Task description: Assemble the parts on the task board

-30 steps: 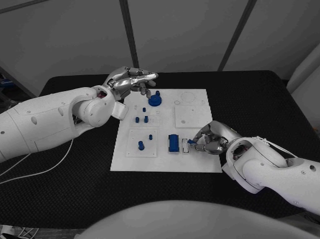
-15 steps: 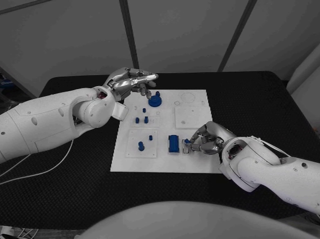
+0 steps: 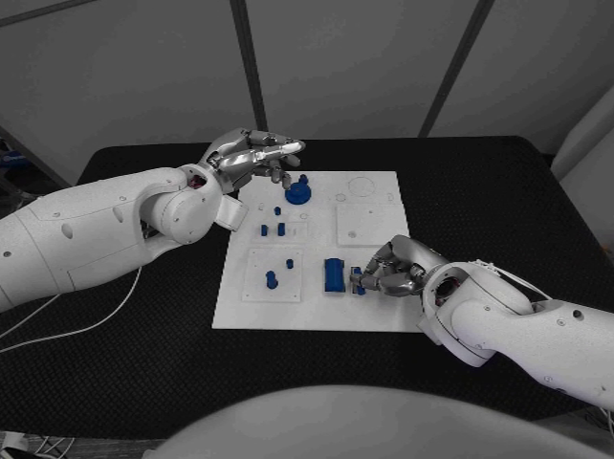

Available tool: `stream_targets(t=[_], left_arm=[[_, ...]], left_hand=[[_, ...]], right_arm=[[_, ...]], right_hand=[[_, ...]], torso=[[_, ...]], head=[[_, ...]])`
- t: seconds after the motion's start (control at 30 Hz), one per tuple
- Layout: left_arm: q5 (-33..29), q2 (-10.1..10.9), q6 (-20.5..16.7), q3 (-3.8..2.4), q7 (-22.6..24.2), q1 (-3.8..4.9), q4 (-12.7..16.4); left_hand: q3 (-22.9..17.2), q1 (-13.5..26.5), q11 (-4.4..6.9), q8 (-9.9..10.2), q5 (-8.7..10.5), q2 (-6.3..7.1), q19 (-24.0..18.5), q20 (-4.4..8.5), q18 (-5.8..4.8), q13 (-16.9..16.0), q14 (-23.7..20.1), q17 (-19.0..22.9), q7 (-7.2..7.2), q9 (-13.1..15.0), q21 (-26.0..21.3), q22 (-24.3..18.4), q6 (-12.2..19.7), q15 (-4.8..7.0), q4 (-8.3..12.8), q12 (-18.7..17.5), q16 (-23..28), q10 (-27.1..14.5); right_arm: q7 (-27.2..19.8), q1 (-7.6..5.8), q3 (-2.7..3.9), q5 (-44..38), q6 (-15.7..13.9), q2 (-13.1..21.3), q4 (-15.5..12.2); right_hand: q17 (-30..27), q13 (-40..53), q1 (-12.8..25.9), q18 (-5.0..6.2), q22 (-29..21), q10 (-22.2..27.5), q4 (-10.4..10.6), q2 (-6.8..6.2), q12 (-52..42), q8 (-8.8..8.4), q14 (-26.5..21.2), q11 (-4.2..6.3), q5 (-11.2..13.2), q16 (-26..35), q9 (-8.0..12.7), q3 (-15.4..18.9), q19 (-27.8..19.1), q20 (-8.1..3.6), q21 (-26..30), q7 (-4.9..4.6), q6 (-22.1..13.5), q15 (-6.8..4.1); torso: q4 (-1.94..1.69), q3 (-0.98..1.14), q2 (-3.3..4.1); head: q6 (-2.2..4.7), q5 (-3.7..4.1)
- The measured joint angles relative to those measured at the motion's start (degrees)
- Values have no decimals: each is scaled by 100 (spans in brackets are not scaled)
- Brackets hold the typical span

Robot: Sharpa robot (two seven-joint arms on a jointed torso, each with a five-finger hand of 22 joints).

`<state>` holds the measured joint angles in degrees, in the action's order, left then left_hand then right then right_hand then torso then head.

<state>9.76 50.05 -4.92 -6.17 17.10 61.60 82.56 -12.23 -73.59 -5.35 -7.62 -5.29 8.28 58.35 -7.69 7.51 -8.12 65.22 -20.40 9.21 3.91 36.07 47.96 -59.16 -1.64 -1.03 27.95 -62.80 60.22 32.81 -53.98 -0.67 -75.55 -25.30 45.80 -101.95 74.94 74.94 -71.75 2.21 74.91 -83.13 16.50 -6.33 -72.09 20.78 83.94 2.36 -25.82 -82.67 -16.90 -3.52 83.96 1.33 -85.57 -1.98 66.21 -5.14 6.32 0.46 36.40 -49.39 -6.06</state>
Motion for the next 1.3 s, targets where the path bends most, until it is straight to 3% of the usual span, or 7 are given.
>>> stream_targets(t=[0.47, 0.53, 0.63, 0.7, 1.07, 1.2, 1.3], left_arm=[[0, -4, 35, 0, -3, 0, 0], [0, -4, 37, 0, -3, 0, 0], [0, -4, 40, 0, -4, 0, -1], [0, -4, 41, 0, -4, 0, -2], [0, -3, 45, 0, -7, 0, -5], [0, -2, 47, 0, -8, 0, -5], [0, 3, 47, 0, -9, 0, -5]], left_hand=[[0, 0, 0, 1, 0, 0, 0, 0, 0, -5, 0, 0, 0, 0, 0, 0, 0, 0, 0, 0, 0, 0], [0, 0, 0, 1, 0, 0, 0, 0, 1, -4, 0, 0, 0, 0, 0, 1, 0, 0, 0, 0, 0, 0], [-1, 0, 0, 1, 0, 0, 0, 0, 0, -4, 0, -1, 0, 0, 0, 1, 0, 0, 0, 0, 0, 0], [-1, 0, 0, 1, 0, 0, 0, 0, 0, -4, 0, -1, 0, 0, 0, 1, 0, 0, 0, 0, 0, 0], [-1, 0, -14, 1, 0, 0, 0, 0, 0, -3, 0, 0, 0, 0, -3, 1, 0, 0, -1, 0, 0, -13], [15, -23, -22, 1, 0, -23, 0, 0, 0, -3, 0, 5, 0, 0, -23, -4, 0, 0, -17, 0, 0, -21], [15, -23, -23, 1, 0, -23, 0, 0, 0, -3, 0, 5, 0, 0, -23, -4, 0, 0, -17, 0, 0, -21]], right_arm=[[53, -1, 1, -7, 2, -31, 62], [56, -1, 1, -9, 2, -35, 73], [57, -1, 1, -12, 2, -37, 82], [57, -1, 1, -14, 2, -41, 83], [31, -1, 1, -28, 4, -11, 23], [-15, -1, 0, -41, 4, 82, -17], [-115, -1, -2, -56, 3, 181, -72]], right_hand=[[-1, -1, 202, 0, 0, 1, -9, 99, 0, 1, 0, 0, 270, 0, -28, 310, 0, 0, 0, 10, -21, 0], [-1, 0, 299, 0, 0, 1, -4, 120, 0, 15, 0, 0, 498, 0, -37, 403, 0, 0, 0, -5, -37, 0], [-1, -1, 422, 0, 0, 1, 2, 184, 0, 31, 0, 0, 1050, 0, -52, 577, 0, 0, 0, -6, -59, 0], [-1, -1, 421, 0, 0, 1, 5, 183, 0, 31, 0, 0, 1219, 0, -59, 657, 0, 0, 0, -7, -76, 0], [-1, -1, 517, 0, 0, 1, -13, 223, 0, 67, 0, 0, 1305, 1, -73, 795, 0, 1, 0, -7, -76, 1], [-2, 0, 223, 0, 0, 1, -150, 252, 22, 67, 0, -1, 1305, 1, -87, 830, 0, 1, 0, -3, -110, 1], [-2, -10, 46, -1, 0, 120, -235, 187, 324, 67, 0, -89, 1437, 153, -81, 923, 0, 1, 118, -62, -250, 1]], torso=[[2, 2, 0], [2, 2, 0], [2, 2, 0], [2, 2, 0], [3, 3, 0], [4, 3, 0], [7, 4, -1]], head=[[-3, -7], [-3, -7], [-3, -5], [-3, -5], [-11, -5], [-7, -4], [-1, 0]])
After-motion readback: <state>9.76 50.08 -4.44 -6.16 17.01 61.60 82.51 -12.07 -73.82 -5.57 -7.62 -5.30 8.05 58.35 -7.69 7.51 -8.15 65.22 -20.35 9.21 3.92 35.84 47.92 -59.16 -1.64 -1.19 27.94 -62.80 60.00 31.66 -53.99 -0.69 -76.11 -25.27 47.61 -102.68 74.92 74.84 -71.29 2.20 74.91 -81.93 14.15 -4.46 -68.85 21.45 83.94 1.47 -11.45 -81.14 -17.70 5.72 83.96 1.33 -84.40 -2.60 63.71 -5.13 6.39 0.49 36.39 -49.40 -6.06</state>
